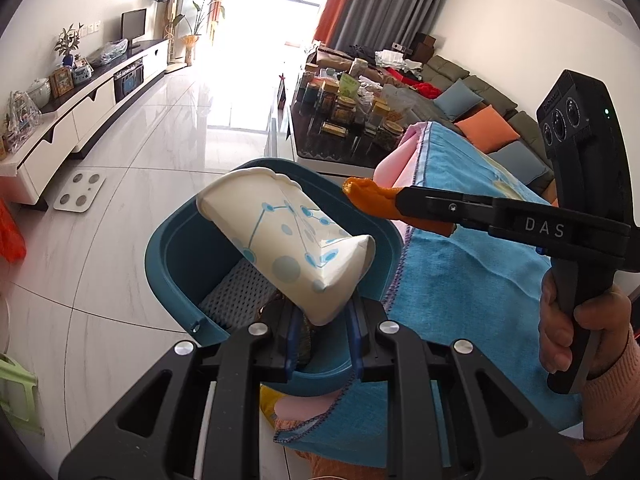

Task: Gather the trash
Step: 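Open the left tool over the bin while the right tool releases the orange peel inside, then move both tools back over the bed toward the foam net and tissue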

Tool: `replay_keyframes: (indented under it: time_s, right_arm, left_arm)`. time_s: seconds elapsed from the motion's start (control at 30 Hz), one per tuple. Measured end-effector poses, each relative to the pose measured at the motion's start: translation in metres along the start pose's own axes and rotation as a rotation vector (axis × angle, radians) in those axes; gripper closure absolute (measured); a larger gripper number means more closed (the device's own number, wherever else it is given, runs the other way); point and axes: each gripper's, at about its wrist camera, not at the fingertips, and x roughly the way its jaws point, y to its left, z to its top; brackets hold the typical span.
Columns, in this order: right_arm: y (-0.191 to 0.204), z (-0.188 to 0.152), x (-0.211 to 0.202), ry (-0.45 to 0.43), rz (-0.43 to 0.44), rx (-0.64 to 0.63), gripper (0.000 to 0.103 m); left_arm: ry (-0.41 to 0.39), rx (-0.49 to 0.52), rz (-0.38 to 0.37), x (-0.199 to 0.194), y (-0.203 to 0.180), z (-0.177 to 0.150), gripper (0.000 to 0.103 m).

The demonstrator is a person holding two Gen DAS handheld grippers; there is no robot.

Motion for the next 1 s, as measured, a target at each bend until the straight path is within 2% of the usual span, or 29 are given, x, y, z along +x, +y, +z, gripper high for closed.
replay_keyframes:
  time_s: [0.3,0.43,0.53,0.63,0.9,1.0]
  right_arm:
    - [0.003,0.007,0.02,0.028,-0.021,0.032,0.092]
    - [0.005,0.01,0.025,0.028,-0.026,0.037,0.087]
    - [0.003,0.011,0.026,0.024,-0.023,0.046,0.084]
    - [0.0,0.009,0.022,0.021,-0.018,0.049,0.084]
    - [-0.008,-0.001,-0.006,-0.013,0.0,0.039,0.081]
    - [-0.008,-0.011,-0.026,-0.039,-0.005,0.016,0.075]
  left_arm:
    - [0.031,-0.016,0.023,0.021,0.001,0.002,0.083]
    - [0.044,-0.034,0.033,0.032,0.007,0.003,0.082]
    - [0.055,-0.045,0.033,0.037,0.01,0.002,0.076]
    - [0.056,-0.056,0.035,0.039,0.011,0.002,0.075]
    - [-0.021,-0.03,0.031,0.014,0.001,0.001,0.064]
    - [-0.066,-0.004,0.018,0.0,-0.011,0.0,0.053]
